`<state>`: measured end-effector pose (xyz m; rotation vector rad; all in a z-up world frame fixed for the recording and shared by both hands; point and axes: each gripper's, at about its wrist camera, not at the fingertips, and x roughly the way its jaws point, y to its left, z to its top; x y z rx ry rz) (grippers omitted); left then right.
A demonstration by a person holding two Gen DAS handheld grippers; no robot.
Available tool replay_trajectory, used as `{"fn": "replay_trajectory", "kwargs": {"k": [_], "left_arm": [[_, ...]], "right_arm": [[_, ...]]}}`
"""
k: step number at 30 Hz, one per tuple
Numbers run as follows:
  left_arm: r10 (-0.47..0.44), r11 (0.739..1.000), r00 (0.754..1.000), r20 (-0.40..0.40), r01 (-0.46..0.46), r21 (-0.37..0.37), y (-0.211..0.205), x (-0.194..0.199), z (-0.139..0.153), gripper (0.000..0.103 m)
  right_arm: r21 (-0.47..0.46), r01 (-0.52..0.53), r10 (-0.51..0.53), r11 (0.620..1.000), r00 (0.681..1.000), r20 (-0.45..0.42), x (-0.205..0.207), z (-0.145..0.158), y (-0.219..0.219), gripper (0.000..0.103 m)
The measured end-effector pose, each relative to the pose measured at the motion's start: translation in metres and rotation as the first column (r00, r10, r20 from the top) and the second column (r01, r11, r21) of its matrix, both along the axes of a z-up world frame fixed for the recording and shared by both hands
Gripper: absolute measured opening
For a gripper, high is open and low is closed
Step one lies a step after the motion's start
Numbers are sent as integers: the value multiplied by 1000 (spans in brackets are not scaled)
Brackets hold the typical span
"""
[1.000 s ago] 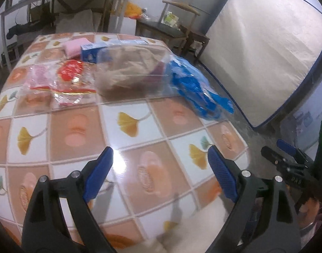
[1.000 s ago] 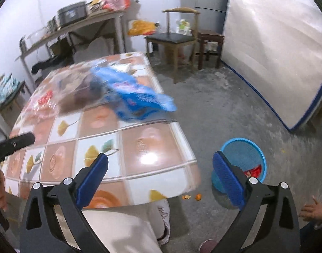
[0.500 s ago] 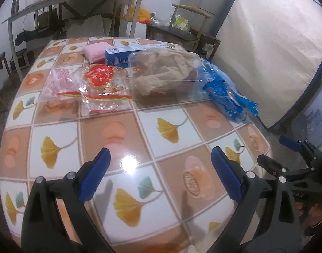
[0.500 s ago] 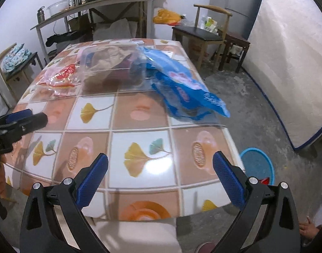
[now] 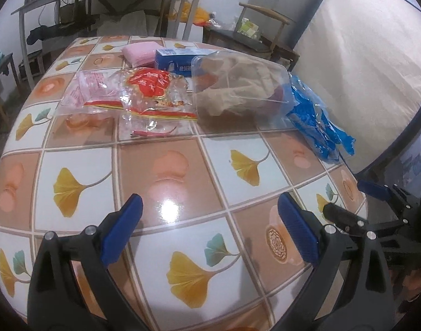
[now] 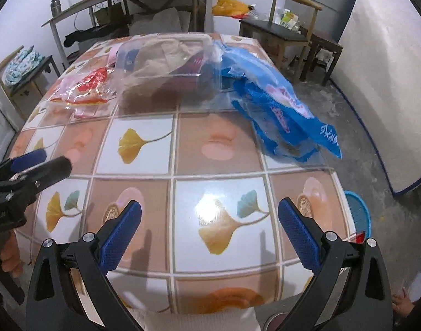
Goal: Collect trash
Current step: 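Bring both tools back over the table toward the blue bag, then grasp the blue plastic bag with the right gripper and lift it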
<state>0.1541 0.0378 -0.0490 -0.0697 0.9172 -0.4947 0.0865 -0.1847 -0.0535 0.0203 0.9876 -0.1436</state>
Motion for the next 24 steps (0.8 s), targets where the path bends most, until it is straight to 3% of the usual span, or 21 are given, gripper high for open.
{"fn": "replay_trajectory", "kwargs": {"k": [7, 12, 15, 19, 24], "left_arm": [[1, 1000, 999, 46, -2, 8, 3, 2, 3, 94], [-14, 997, 998, 56, 17, -70, 4, 2, 15, 94], [-18, 995, 996, 88, 26, -99, 3, 2, 26, 94], [-44, 989, 993, 110, 59, -136, -3, 1, 39, 94], [-116, 981, 983, 143, 136, -139, -20, -3, 49, 94]], "right_arm": [[8, -27, 26, 1000, 997, 71, -5, 13, -6, 96], [28, 7, -11, 1000, 988, 155, -10, 49, -42, 96], [112, 44, -68, 993, 973, 220, -6, 71, -80, 96], [239, 47, -103, 970, 968, 228, 19, 78, -112, 96], [329, 50, -106, 943, 982, 155, 65, 50, -133, 70]]}}
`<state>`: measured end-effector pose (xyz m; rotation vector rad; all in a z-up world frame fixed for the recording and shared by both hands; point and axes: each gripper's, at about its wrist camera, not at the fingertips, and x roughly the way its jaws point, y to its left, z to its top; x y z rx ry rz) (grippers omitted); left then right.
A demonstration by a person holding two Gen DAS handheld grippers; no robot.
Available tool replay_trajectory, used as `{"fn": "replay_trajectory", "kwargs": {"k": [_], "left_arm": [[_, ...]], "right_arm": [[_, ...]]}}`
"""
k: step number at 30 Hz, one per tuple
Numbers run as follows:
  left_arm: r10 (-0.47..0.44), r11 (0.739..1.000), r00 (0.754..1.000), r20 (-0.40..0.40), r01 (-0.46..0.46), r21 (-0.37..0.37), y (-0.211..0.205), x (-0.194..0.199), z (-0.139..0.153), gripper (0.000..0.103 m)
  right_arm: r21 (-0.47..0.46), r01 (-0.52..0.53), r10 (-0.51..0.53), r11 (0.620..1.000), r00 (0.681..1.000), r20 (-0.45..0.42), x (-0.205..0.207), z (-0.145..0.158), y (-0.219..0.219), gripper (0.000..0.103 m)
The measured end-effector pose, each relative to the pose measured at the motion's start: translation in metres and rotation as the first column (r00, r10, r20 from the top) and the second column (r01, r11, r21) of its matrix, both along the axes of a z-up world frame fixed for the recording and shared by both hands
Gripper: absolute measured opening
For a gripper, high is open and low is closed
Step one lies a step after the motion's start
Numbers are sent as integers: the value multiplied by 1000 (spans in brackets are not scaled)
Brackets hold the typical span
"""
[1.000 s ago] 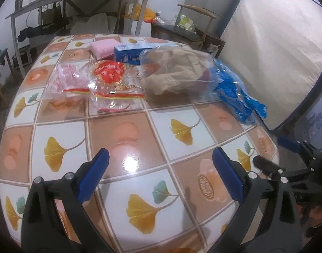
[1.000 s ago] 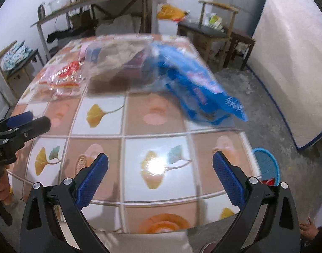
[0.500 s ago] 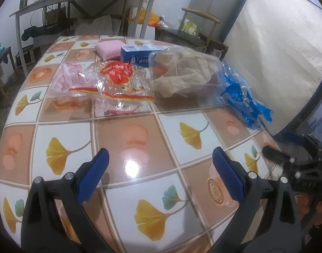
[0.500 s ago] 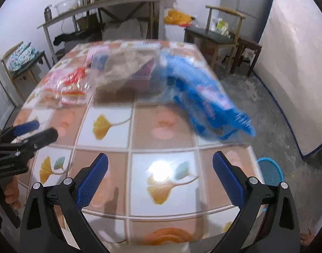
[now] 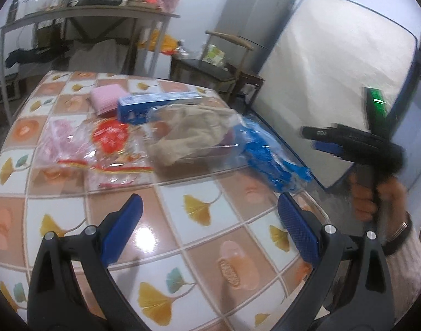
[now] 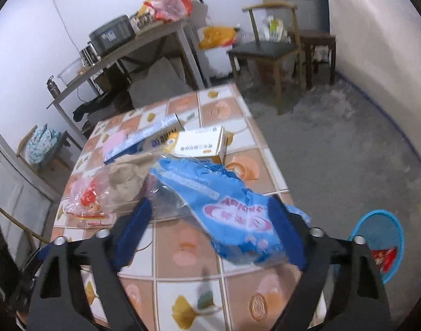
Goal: Collect trash
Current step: 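Grasp the blue plastic bag with the right gripper and lift it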
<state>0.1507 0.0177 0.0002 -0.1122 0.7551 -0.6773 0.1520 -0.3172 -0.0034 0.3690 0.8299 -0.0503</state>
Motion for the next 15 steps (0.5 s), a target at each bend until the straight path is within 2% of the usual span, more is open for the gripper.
{"fn": "replay_trajectory", "kwargs": {"k": [2, 3, 4, 6, 8, 10, 15], "left_arm": [[-30, 999, 999, 11, 30, 12, -9, -3, 1, 93], [-42, 999, 999, 14, 42, 18, -13, -4, 1, 89], [-57, 998, 998, 16, 57, 22, -18, -6, 1, 82], [-76, 997, 997, 9, 76, 30, -26, -8, 0, 75], [-89, 996, 996, 3, 89, 30, -32, -9, -1, 70], [-106, 994, 994, -6, 106, 26, -36, -11, -2, 64], [-157, 987, 987, -30, 158, 22, -47, -16, -4, 51]], "right_arm": [[14, 0, 1, 1000, 999, -48, 16, -18, -5, 57], [16, -3, 4, 1000, 997, -73, 24, -29, -7, 52], [14, -5, 7, 1000, 995, -95, 28, -39, -7, 44], [18, -23, 25, 1000, 991, -128, 32, -56, -6, 31], [34, -41, 46, 999, 986, -162, 28, -69, -4, 9], [50, -52, 59, 997, 984, -166, 21, -74, -4, 5], [78, -87, 100, 993, 980, -173, -14, -80, 6, 3]]}}
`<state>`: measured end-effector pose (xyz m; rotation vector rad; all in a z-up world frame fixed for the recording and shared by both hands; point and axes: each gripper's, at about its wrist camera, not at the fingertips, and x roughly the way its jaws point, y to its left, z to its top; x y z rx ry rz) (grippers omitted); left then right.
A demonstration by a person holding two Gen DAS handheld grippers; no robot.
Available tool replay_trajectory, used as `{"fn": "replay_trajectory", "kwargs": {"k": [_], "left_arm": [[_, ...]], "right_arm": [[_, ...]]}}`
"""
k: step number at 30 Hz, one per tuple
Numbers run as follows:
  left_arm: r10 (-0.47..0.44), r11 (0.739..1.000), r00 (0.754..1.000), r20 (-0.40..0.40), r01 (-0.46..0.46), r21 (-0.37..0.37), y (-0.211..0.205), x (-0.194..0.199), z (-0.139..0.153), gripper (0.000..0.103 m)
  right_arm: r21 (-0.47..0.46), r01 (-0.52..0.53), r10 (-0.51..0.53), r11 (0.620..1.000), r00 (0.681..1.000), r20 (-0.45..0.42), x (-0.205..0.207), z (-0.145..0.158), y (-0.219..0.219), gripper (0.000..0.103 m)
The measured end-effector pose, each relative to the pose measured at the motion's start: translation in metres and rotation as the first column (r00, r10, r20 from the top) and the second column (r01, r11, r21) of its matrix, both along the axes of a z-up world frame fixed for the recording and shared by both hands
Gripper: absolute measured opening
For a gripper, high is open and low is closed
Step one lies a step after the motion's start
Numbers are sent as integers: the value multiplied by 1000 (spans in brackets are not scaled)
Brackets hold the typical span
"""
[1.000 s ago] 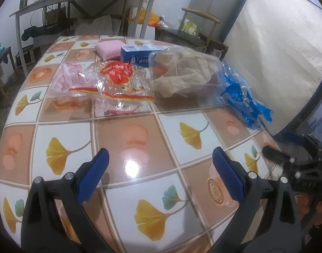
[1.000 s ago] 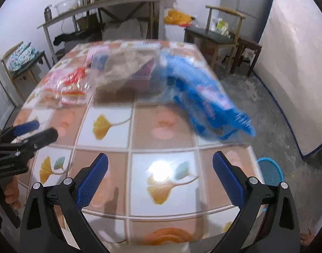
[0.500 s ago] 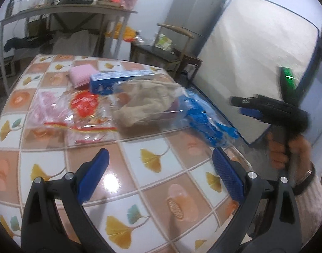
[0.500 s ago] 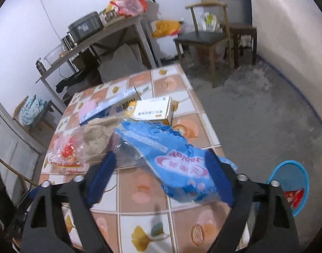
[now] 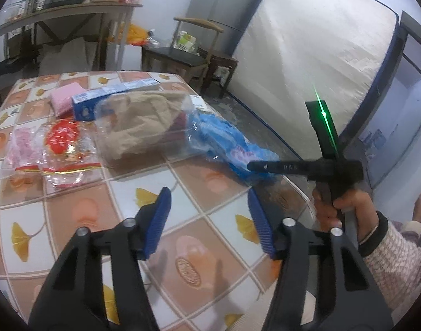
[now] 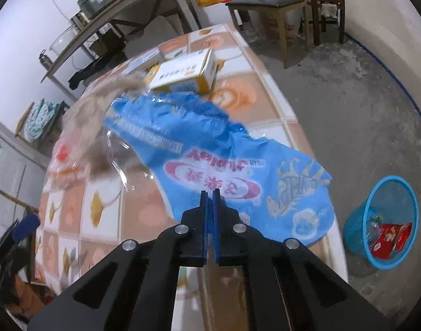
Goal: Collect trash
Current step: 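Grasp the blue plastic bag with the right gripper and lift it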
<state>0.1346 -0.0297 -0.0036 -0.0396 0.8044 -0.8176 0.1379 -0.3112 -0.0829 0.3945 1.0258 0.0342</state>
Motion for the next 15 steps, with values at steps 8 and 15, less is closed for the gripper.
{"fn": "replay_trajectory", "kwargs": {"k": [8, 15], "left_arm": [[-65, 998, 998, -12, 64, -20, -13, -9, 0, 43], [-99, 995, 995, -26, 99, -13, -28, -6, -2, 42]], "right_arm": [[93, -64, 62, 994, 998, 29, -43, 11, 10, 3], [221, -127, 113, 967, 991, 76, -64, 29, 7, 5]]}}
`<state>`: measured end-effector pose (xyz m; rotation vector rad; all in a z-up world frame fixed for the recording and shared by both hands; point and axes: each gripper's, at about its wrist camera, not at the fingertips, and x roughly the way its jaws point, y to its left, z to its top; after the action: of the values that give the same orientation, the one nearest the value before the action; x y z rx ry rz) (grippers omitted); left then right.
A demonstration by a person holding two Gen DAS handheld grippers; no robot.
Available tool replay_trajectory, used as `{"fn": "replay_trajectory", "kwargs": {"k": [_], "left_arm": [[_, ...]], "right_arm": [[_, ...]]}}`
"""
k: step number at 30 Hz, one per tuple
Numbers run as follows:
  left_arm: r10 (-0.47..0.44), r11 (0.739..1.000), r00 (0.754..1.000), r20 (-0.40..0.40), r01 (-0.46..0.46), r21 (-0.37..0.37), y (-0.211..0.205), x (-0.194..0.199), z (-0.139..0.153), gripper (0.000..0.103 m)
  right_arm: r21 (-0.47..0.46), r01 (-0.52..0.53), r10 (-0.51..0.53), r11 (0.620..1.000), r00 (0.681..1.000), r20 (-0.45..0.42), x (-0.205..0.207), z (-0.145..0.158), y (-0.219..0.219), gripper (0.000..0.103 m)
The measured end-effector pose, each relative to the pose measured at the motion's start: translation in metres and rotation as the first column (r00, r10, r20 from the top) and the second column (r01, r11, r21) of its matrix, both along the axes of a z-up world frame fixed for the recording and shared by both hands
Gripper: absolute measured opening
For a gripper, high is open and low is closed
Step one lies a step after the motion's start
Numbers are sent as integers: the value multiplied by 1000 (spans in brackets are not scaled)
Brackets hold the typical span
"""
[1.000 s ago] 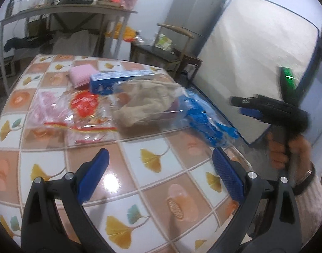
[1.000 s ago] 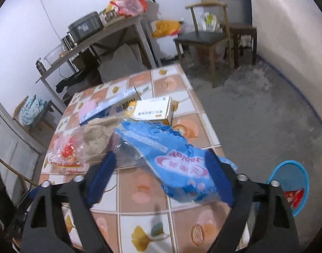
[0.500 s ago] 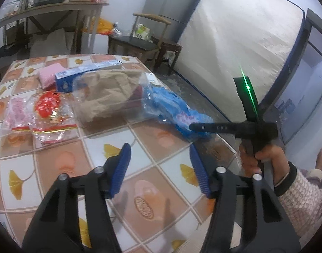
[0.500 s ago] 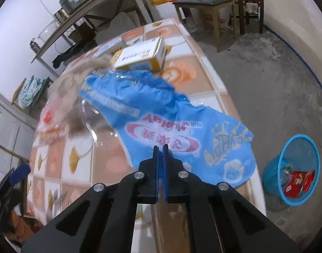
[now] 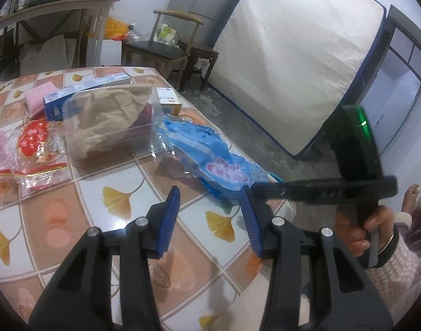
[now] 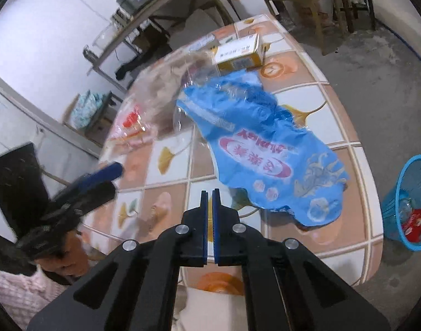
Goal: Collect trash
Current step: 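Grasp the blue plastic bag with the right gripper and lift it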
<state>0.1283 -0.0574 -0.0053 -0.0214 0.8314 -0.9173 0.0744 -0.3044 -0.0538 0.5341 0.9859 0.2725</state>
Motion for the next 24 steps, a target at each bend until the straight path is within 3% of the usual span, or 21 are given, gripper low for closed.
{"fn": "replay_trajectory", "kwargs": {"k": [3, 5, 6, 13, 17, 20, 24], "left_arm": [[-20, 1000, 1000, 1, 20, 14, -9, 3, -1, 42], [-25, 999, 1000, 1, 25, 26, -16, 7, -2, 42], [-25, 999, 1000, 4, 25, 29, -17, 7, -3, 42], [-29, 999, 999, -26, 30, 39, -24, 8, -11, 42], [-41, 997, 998, -37, 43, 58, -26, 9, -19, 42], [-49, 997, 998, -41, 51, 63, -27, 9, -21, 42], [-56, 995, 998, -35, 58, 75, -24, 5, -24, 42]], "right_arm": [[-20, 80, -79, 997, 996, 48, 5, 11, -20, 11], [-16, 113, -111, 993, 991, 81, 20, 12, -31, 26], [-22, 121, -119, 992, 989, 82, 28, 9, -35, 26], [-43, 111, -111, 993, 994, -8, 86, -32, -40, 26], [-19, 67, -68, 998, 996, -48, 79, -44, -27, 21], [-17, 34, -35, 999, 997, -73, 67, -50, -16, 9], [29, 20, -17, 999, 995, -101, 50, -57, -5, 7]]}}
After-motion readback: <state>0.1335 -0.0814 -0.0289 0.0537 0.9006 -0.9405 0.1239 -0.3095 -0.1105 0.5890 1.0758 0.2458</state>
